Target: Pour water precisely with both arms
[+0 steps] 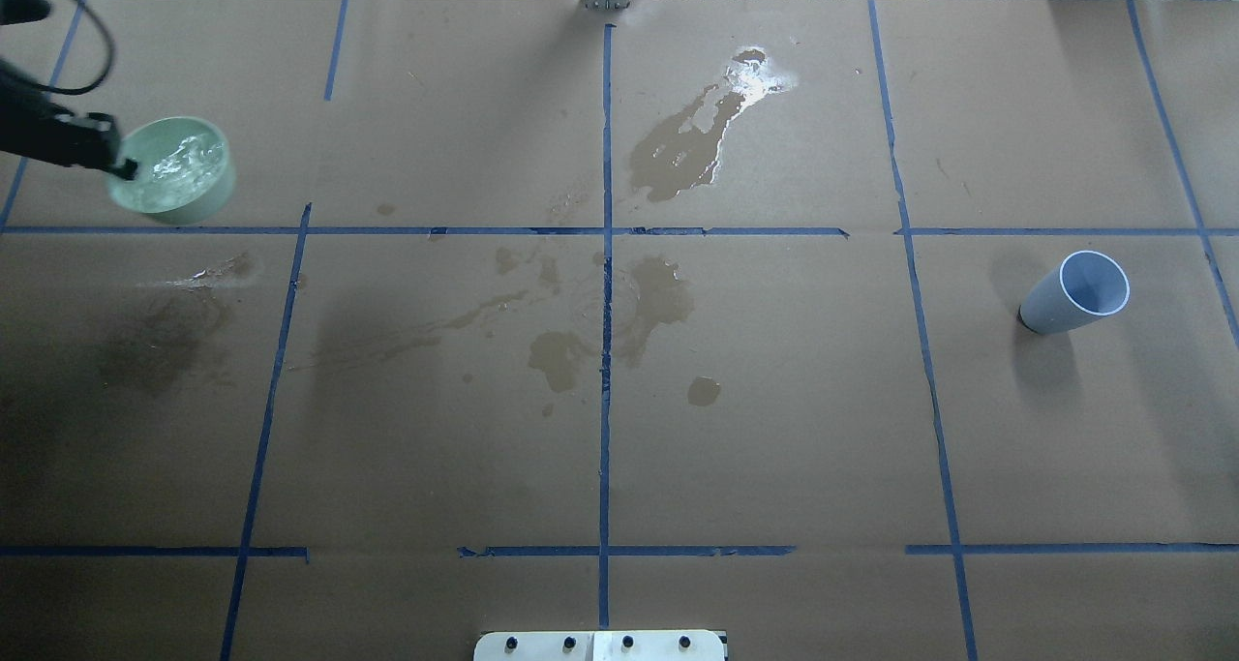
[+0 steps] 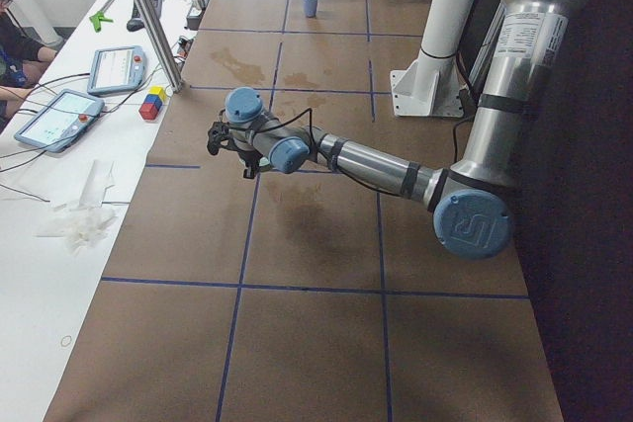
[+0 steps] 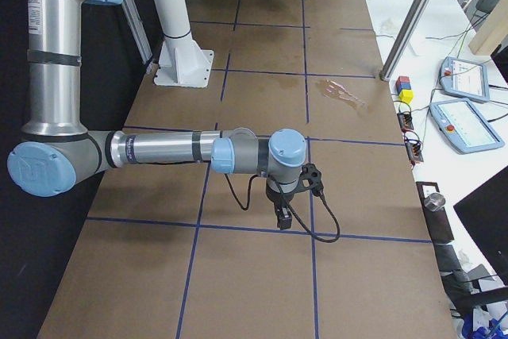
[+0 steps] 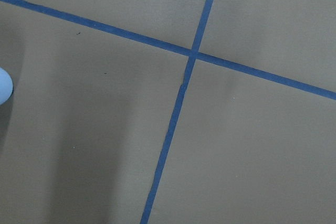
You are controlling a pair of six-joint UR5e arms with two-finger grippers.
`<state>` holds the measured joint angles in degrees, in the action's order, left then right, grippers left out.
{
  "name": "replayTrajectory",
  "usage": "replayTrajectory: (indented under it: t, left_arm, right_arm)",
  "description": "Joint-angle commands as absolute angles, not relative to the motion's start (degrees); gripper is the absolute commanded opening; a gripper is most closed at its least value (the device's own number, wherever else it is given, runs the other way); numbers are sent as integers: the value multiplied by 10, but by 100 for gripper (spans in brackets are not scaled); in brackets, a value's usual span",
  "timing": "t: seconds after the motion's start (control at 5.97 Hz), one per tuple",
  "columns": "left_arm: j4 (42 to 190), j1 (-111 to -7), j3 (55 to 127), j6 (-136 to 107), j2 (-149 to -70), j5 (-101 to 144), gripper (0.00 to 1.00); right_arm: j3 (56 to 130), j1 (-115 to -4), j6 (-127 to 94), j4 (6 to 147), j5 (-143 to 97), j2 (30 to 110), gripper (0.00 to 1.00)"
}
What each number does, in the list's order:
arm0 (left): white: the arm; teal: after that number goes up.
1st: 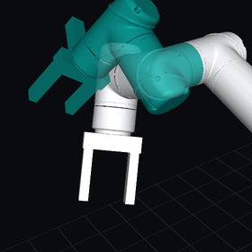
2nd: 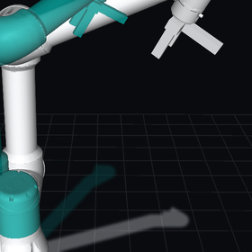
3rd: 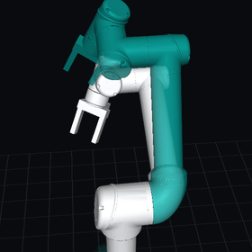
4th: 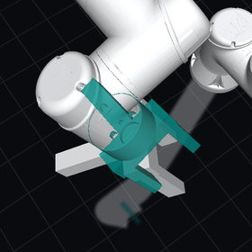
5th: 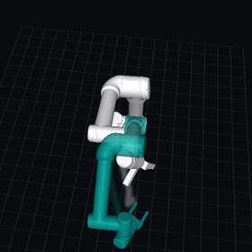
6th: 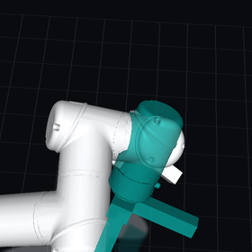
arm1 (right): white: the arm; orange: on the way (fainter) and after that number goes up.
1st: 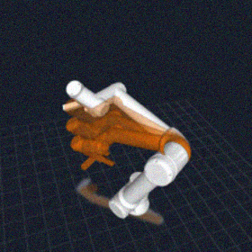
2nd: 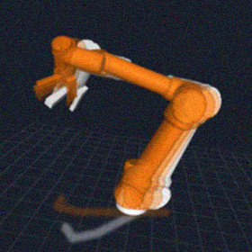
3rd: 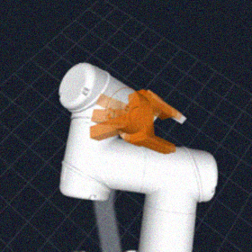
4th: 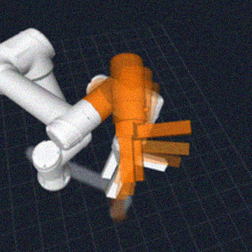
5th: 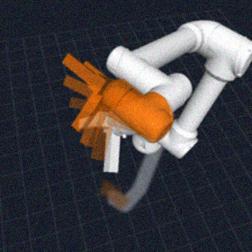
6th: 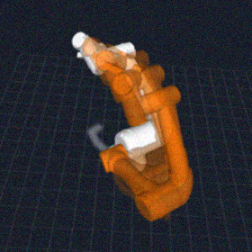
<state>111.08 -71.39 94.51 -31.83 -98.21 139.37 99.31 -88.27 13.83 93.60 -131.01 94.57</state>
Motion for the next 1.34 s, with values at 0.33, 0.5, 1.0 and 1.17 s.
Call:
replayTrajectory:
  t: [0.33,0.5,1.0,1.17]
  left_arm:
    - [1341,-726,849,-361,-898,1406,0]
    - [1426,-718,808,-422,-901,1398,0]
    - [1461,-653,790,-454,-898,1348,0]
    - [1470,-646,789,-458,-894,1347,0]
  right_arm:
    - [992,-882,139,936,-1308,946,100]
    - [993,-882,139,936,-1309,946,100]
    - [994,-882,139,936,-1309,946,100]
    - [994,-882,139,936,-1309,947,100]
